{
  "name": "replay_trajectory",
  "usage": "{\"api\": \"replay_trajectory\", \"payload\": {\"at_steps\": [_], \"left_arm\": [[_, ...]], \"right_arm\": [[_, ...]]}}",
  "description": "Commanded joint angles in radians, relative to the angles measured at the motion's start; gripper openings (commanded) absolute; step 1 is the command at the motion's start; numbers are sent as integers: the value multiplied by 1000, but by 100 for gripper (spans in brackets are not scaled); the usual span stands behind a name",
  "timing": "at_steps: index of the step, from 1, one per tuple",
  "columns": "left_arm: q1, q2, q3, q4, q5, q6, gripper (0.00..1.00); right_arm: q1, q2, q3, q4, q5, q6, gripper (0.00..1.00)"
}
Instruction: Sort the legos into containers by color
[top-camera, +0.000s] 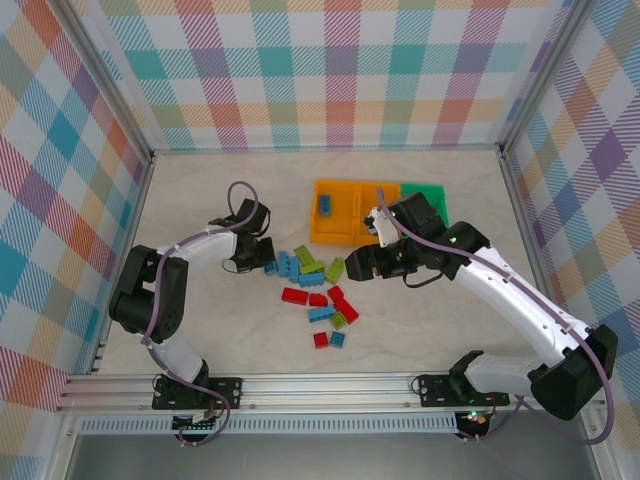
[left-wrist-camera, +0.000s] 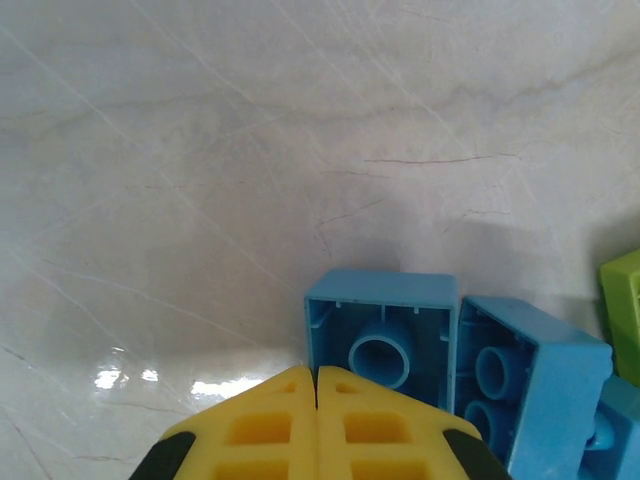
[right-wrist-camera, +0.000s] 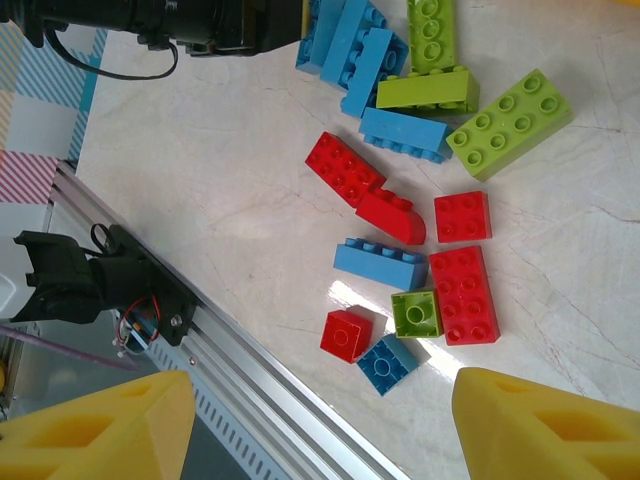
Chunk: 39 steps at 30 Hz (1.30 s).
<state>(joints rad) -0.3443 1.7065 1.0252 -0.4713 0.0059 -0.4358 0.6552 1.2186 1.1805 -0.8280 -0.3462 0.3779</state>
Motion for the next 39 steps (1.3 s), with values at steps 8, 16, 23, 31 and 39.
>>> {"api": "replay_trajectory", "payload": {"at_steps": [8, 16, 23, 31, 39], "left_arm": [[-1, -159, 12, -125, 3, 6, 0], [-133, -275, 141, -47, 31, -39, 0], [-254, 15, 439, 38, -31, 50, 0], [-266, 388, 840, -117, -183, 63, 0], [-269, 379, 873, -96, -109, 70, 22]], "right_arm": [[15, -20, 22, 37, -18, 19, 69], [15, -71, 2, 93, 109, 64, 71], [15, -112, -22, 120, 154, 104, 71], [15, -189, -45, 57, 189, 119, 72], [14, -226, -71, 46, 232, 121, 73]]}}
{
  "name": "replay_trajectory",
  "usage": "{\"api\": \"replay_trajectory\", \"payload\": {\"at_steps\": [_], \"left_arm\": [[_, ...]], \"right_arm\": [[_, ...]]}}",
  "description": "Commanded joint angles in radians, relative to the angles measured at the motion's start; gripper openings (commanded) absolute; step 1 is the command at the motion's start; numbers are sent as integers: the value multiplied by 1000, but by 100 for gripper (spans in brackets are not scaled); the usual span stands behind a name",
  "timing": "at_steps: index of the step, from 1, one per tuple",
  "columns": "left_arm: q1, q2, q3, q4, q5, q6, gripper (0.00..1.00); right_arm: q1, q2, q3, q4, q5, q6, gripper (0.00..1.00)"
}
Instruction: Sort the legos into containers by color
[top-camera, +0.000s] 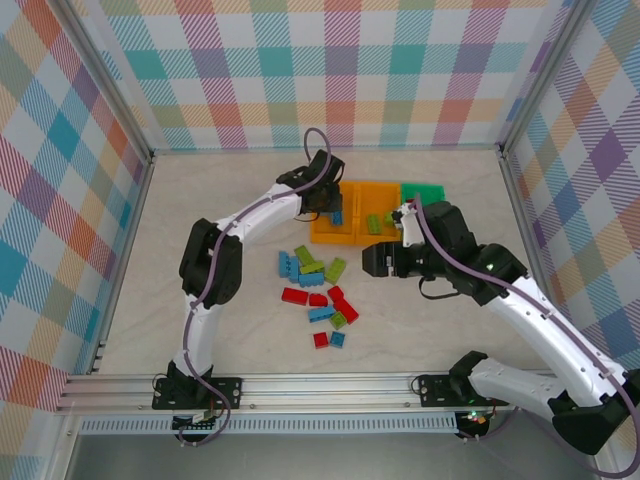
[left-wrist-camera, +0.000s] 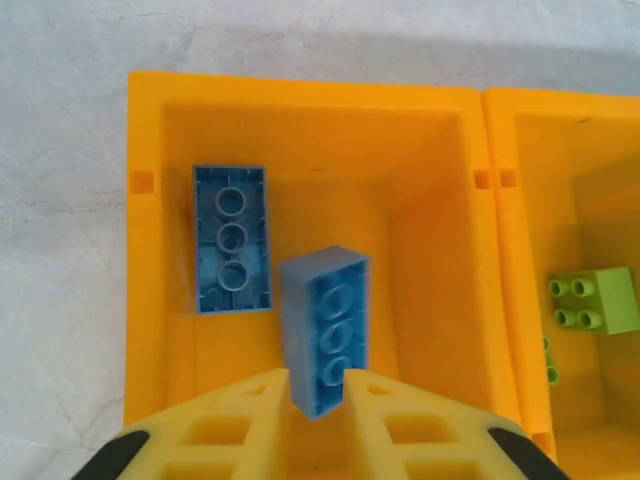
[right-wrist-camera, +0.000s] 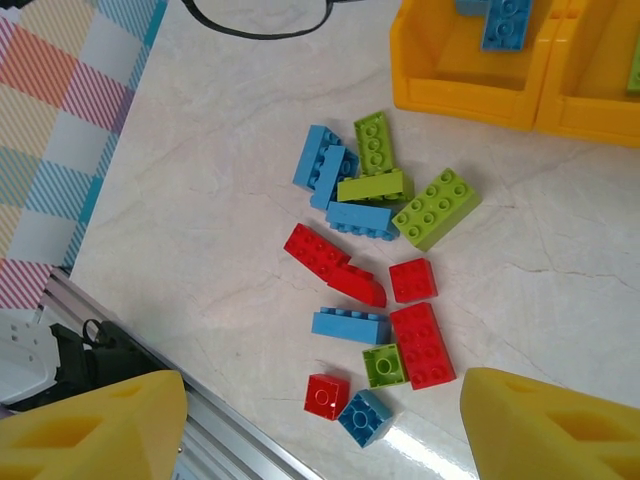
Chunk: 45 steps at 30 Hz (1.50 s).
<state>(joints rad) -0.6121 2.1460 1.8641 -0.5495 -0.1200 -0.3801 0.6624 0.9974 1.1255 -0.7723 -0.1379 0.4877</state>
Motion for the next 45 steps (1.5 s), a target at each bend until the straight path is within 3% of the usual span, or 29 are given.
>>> {"api": "replay_trajectory", "payload": {"at_steps": [1, 5, 11, 16, 19, 22, 28, 38, 45], "left_arm": [[-3, -81, 27, -19, 22, 21, 22], [-25, -234, -50, -6, 35, 54, 23], [-117, -671, -425, 128, 87, 245, 29], [-200, -1028, -690, 60, 167, 594, 51], [-214, -1209, -839, 1, 247, 844, 66], [-217, -1333, -941, -50, 257, 995, 83], [-216, -1401, -1074, -11, 272, 1103, 100], [-217, -1357, -1105, -41, 298, 1126, 100], [-217, -1381, -1123, -29, 275, 1134, 100]], "right_arm": [[6, 1, -19, -5, 27, 14, 73], [7, 50, -19, -8, 83, 55, 72], [8, 196, -16, -8, 185, 208, 72], [64, 402, 57, -2, 265, 325, 69], [111, 552, 147, -28, 347, 368, 69], [127, 703, 250, -70, 379, 394, 70], [132, 883, 363, -67, 355, 399, 69], [132, 1043, 407, -56, 360, 433, 59], [132, 1055, 404, -61, 376, 427, 38]]}}
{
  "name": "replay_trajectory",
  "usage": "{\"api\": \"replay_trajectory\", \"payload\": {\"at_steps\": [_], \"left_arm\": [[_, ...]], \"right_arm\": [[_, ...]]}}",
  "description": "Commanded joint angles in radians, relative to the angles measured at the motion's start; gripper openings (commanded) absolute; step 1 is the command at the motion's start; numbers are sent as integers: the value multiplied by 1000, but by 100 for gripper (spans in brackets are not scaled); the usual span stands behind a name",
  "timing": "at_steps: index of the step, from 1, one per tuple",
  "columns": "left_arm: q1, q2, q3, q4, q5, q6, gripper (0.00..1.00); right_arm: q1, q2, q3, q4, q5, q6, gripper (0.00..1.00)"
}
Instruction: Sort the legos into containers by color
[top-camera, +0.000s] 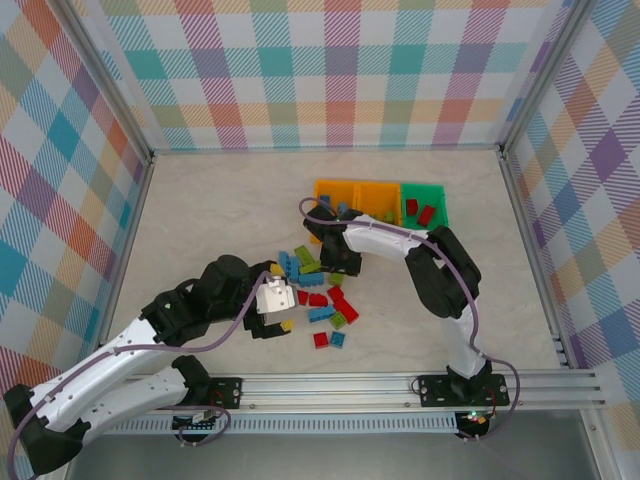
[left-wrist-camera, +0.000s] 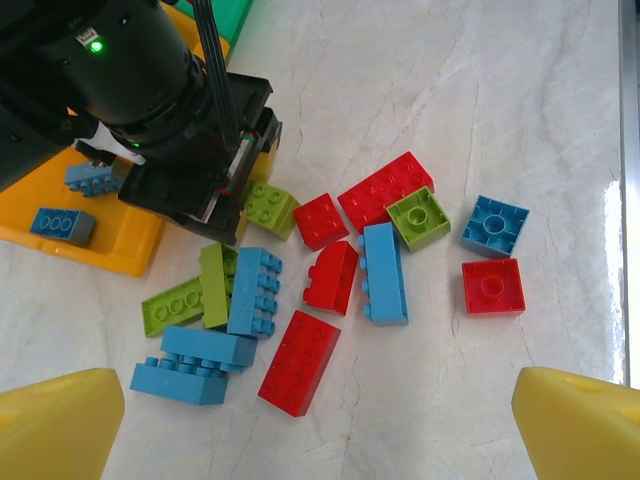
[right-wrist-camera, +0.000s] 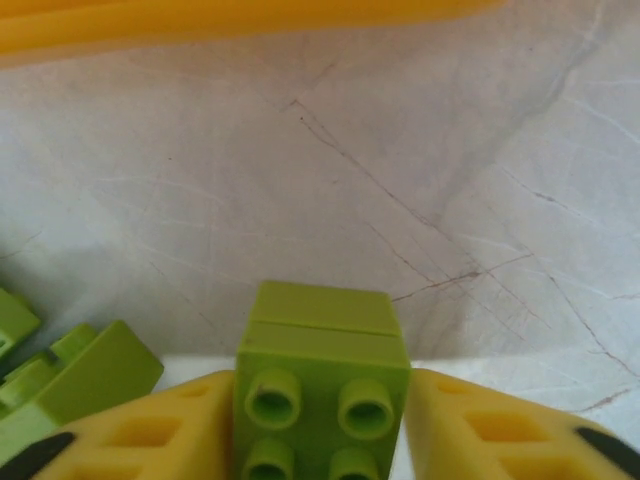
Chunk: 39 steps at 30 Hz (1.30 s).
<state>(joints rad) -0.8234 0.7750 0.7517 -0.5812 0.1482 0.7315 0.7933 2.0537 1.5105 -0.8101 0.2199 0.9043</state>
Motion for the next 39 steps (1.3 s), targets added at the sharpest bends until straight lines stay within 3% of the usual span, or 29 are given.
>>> {"api": "replay_trajectory", "payload": {"at_steps": [1, 10, 14, 17, 20, 25, 28, 30, 33, 39], "left_arm": [[-5, -10, -11, 3, 5, 22, 100], [-5, 4, -14, 4, 11, 21, 100], [-6, 1, -15, 8, 12, 20, 100], [-5, -6, -18, 17, 31, 20, 100], [-5, -16, -25, 29, 51, 20, 100], [-6, -22, -34, 34, 36, 22, 100], [-5, -21, -37, 35, 26, 22, 100], [-5, -20, -40, 39, 25, 22, 100], [-5, -21, -42, 41, 25, 22, 100], [-5, -25, -43, 43, 27, 22, 100]], "right_arm": [[1, -12, 11, -20, 23, 7, 34], [1, -127, -56, -7, 64, -22, 31], [-5, -228, -88, 2, 150, -60, 29], [-37, -322, -129, 75, 242, -166, 26], [-127, -357, -148, 192, 224, -320, 24], [-280, -263, -85, 295, 57, -516, 25], [-328, -159, 8, 281, 14, -556, 29], [-345, -93, 84, 239, 13, -559, 31], [-351, -37, 161, 200, 31, -558, 43], [-353, -56, 197, 144, 85, -543, 50]]}}
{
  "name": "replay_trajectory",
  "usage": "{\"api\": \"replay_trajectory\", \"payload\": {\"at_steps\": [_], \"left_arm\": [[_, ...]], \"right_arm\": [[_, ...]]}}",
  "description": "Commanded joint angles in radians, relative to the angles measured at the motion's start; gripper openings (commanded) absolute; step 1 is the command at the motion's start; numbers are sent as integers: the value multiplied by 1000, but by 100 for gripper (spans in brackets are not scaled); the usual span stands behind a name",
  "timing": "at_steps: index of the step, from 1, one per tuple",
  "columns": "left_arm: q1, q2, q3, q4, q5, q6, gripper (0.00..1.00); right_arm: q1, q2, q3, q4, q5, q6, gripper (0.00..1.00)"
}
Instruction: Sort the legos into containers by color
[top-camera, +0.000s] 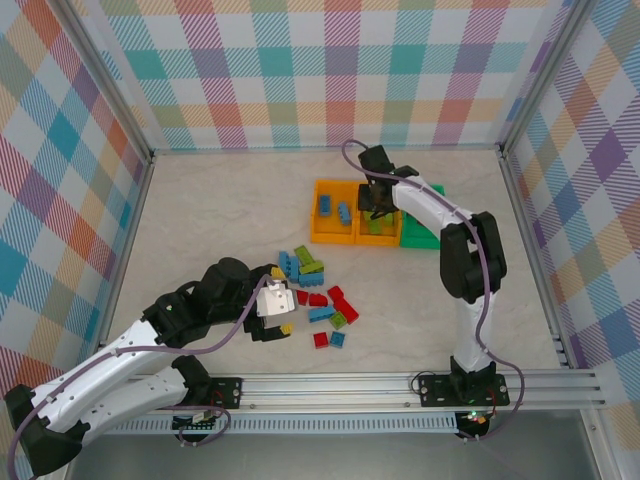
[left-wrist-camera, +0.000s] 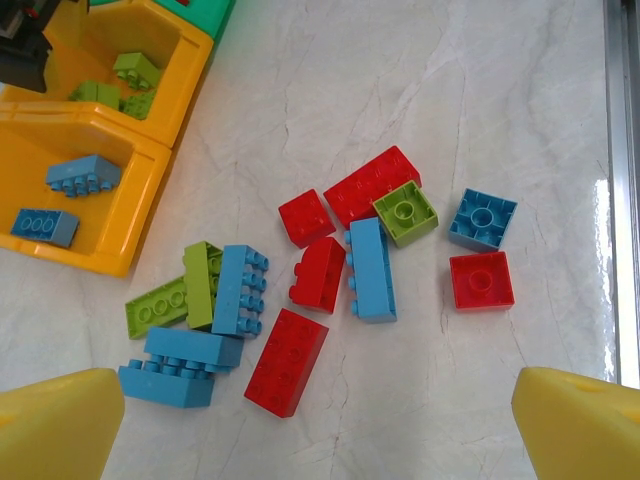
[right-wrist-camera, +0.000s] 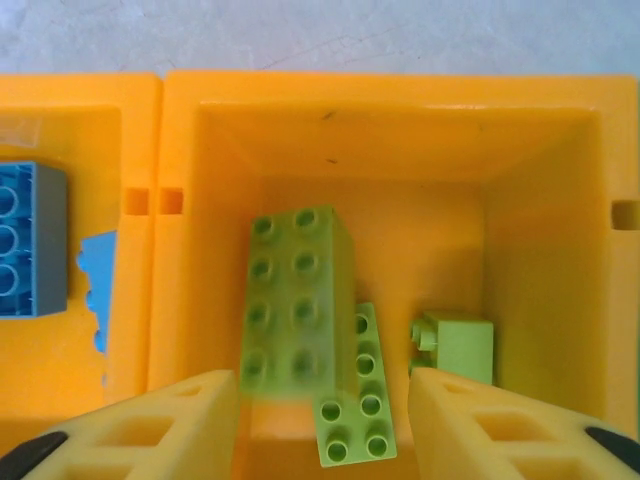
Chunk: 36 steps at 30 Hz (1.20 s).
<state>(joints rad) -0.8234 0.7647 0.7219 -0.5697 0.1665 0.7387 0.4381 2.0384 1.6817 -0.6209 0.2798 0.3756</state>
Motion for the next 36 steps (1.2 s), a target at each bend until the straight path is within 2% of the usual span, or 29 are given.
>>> {"api": "replay_trajectory", "payload": {"at_steps": [1, 5, 9, 15, 18, 21, 25, 30, 36], "left_arm": [[-5, -15, -13, 32, 11, 14, 100], [-6, -16, -11, 33, 14, 14, 100], [-6, -32, -13, 40, 8, 13, 100], [-6, -85, -33, 72, -2, 14, 100], [-5, -84, -29, 61, -7, 22, 100], [-5, -78, -26, 47, -10, 31, 100], [-5, -74, -22, 45, -11, 31, 100], [-6, -82, -19, 24, -5, 42, 100], [-6, -76, -18, 19, -8, 45, 100]], "right_arm": [[2, -58, 13, -45, 27, -15, 50], [4, -164, -65, -41, -13, -11, 50], [25, -346, -240, -5, -162, -21, 52], [144, -631, -596, 97, -321, -66, 56], [234, -703, -706, 107, -406, -87, 59], [326, -701, -743, 61, -381, -104, 61], [394, -628, -782, 56, -428, -115, 62], [442, -519, -799, 52, -328, -114, 62], [464, -484, -812, 51, -317, -109, 50]]}}
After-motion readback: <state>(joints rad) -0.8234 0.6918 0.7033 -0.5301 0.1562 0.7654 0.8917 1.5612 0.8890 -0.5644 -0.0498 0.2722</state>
